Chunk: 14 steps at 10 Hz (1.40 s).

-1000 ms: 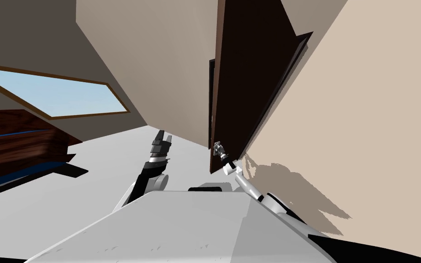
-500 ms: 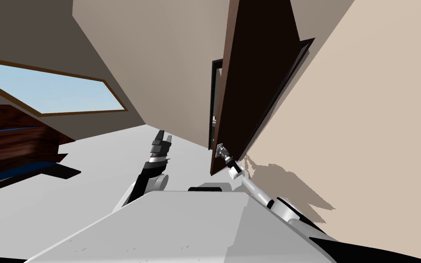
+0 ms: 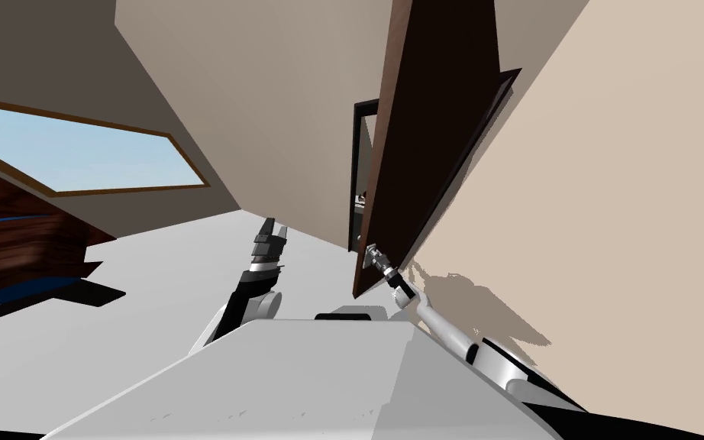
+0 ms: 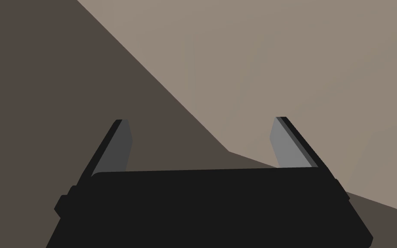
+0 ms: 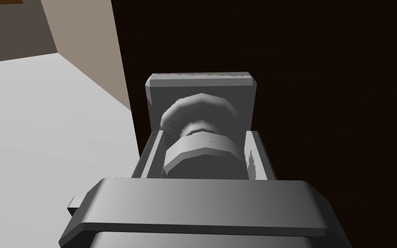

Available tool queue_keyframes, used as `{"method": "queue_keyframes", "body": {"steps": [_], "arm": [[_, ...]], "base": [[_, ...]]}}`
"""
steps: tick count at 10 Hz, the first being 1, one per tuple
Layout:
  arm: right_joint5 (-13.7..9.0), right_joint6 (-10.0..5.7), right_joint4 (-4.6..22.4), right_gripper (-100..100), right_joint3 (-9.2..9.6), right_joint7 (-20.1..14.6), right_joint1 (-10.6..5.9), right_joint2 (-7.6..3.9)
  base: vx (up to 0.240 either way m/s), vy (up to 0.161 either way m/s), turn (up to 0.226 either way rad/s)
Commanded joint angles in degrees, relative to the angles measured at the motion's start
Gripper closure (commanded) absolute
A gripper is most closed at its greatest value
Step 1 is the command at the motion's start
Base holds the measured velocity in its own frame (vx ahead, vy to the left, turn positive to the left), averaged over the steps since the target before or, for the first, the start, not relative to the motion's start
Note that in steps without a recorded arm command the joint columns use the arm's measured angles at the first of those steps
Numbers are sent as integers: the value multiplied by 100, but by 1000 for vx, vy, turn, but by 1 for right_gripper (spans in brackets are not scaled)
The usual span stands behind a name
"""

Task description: Pull the door open

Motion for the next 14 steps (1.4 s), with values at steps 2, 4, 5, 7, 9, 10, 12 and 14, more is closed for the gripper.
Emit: {"method": "queue_keyframes", "body": {"steps": [2, 4, 5, 7, 9, 10, 12, 14], "arm": [[57, -402, -18, 100, 200, -205, 137, -283], [93, -721, -25, 100, 317, -366, 248, -569], [129, -898, -32, 100, 434, -525, 358, -825], [164, -1202, -38, 100, 549, -678, 467, -1107], [164, -1360, -38, 100, 549, -678, 467, -1131], [197, -1582, -43, 100, 661, -823, 571, -1392], [228, -1854, -48, 100, 767, -960, 671, -1629], [256, -2076, -52, 100, 866, -1084, 764, -1848]], "base": [[24, 20, -21], [39, 14, -32], [33, 14, -30], [31, 13, -33], [20, 3, -15], [27, 0, -27], [34, 3, -34], [35, -1, -33]]}}
